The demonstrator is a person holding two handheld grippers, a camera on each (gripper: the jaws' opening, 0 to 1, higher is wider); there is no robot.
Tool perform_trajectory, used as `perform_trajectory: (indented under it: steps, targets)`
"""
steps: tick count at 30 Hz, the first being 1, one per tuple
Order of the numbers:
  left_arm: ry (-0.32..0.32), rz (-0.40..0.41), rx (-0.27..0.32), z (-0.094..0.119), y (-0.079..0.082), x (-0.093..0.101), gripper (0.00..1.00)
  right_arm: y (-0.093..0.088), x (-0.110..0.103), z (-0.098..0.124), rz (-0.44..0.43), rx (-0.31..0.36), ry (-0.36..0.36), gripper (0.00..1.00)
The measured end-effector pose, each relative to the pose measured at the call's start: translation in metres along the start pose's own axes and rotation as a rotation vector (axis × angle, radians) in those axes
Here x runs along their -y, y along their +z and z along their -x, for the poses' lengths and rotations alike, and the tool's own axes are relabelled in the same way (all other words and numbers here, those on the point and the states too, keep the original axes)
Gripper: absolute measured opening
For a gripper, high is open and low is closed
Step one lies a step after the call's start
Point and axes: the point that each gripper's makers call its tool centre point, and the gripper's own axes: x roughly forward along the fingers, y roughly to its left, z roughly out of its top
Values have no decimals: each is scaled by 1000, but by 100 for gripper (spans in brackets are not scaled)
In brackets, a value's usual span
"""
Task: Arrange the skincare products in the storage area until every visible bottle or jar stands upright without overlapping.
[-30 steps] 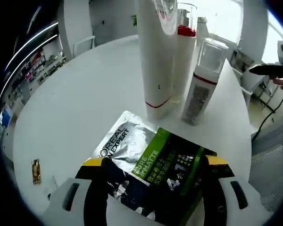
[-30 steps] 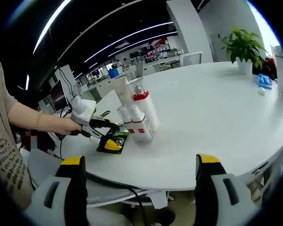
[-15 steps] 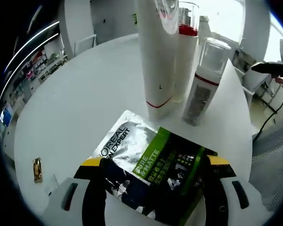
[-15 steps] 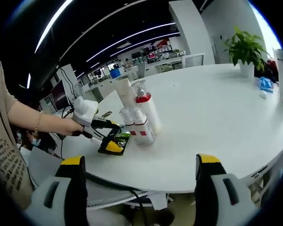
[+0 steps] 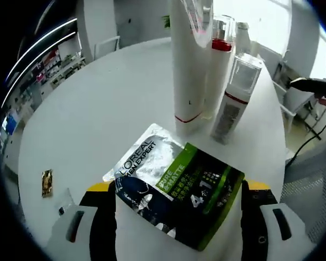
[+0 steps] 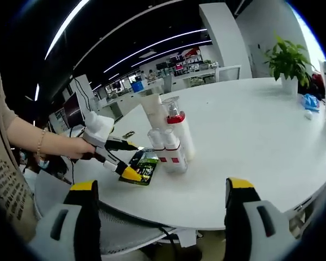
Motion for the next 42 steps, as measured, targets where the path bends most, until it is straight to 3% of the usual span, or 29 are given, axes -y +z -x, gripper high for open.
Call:
perform_trajectory:
  steps: [11, 20, 28, 42]
  targets:
    - [19, 98, 38, 31, -14, -15, 97, 19, -30, -23, 51, 21, 65, 98]
    - [63, 202, 33, 57, -49, -36, 97, 18, -52, -47, 62, 8, 110, 98]
    - [97, 303, 65, 88, -80, -50, 97, 12, -49, -57, 43, -12, 96, 99]
    - [156, 411, 178, 148, -103, -55, 97, 8, -48, -69, 48, -36, 80, 99]
